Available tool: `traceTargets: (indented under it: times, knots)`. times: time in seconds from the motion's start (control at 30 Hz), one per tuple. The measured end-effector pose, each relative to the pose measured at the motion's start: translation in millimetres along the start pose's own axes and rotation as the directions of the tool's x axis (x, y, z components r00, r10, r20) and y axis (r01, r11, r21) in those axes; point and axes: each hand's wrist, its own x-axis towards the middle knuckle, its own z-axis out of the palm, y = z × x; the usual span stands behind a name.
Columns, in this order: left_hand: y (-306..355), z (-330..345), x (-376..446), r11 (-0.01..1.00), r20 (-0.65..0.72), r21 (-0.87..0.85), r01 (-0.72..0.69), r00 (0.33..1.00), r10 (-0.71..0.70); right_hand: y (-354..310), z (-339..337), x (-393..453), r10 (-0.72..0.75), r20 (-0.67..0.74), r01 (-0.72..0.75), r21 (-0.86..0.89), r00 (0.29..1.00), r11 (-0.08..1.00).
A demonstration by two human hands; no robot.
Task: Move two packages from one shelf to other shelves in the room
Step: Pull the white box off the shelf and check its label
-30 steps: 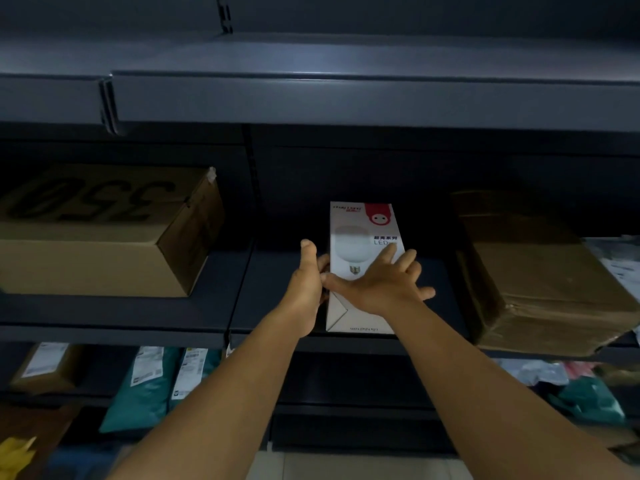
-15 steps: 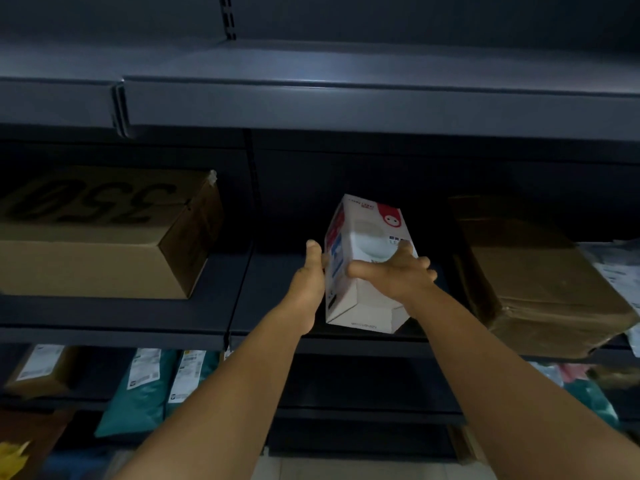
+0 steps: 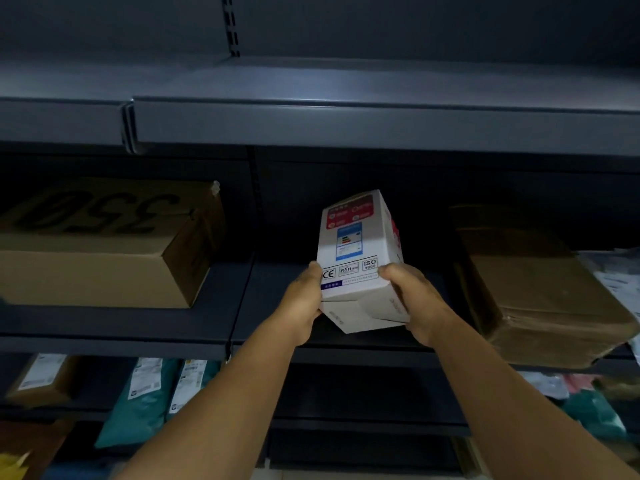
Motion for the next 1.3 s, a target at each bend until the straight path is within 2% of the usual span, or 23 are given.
traceTargets:
  times: [0.13,0.4,0.67,0.8,0.9,1.1,1.17,1.23,1.3]
  knots:
    - [-2,-1,0,0.991,0.042,0.099,-0.086,0.996,0.082,9,-2,3,0.028,0.026,-0.03,0.082,0.999,0.996]
    - [2,-4,-2,0.968,0.037,0.175,-0.178,0.984,0.175,15,2,8,0.048,0.012,-0.049,0.175,0.999,0.983]
    - [12,-2,-11,0.925,0.041,0.262,-0.274,0.961,0.273,14,6,5,0.027,0.018,-0.029,0.145,0.999,0.989]
    - [16,2,-8,0.854,0.013,0.421,-0.307,0.943,0.332,13,7,5,-0.031,0.001,0.03,0.145,1.0,0.989]
    - [18,4,-7,0.82,0.008,0.465,-0.334,0.928,0.373,14,8,3,-0.003,0.001,0.003,0.149,1.0,0.989]
    - [14,3,1,0.849,-0.021,0.431,-0.305,0.938,0.347,12,8,3,0.033,-0.001,-0.033,0.147,0.999,0.989]
    - [14,4,-1,0.85,-0.057,0.466,-0.247,0.95,0.308,9,7,5,0.017,-0.016,-0.016,0.071,1.0,0.997]
    - [15,5,-3,0.859,-0.103,0.484,-0.169,0.963,0.248,5,7,3,-0.008,-0.033,0.006,-0.077,0.999,0.997]
    - [14,4,-3,0.891,-0.128,0.432,-0.137,0.969,0.211,-1,6,2,-0.011,-0.046,0.003,-0.156,0.999,0.988]
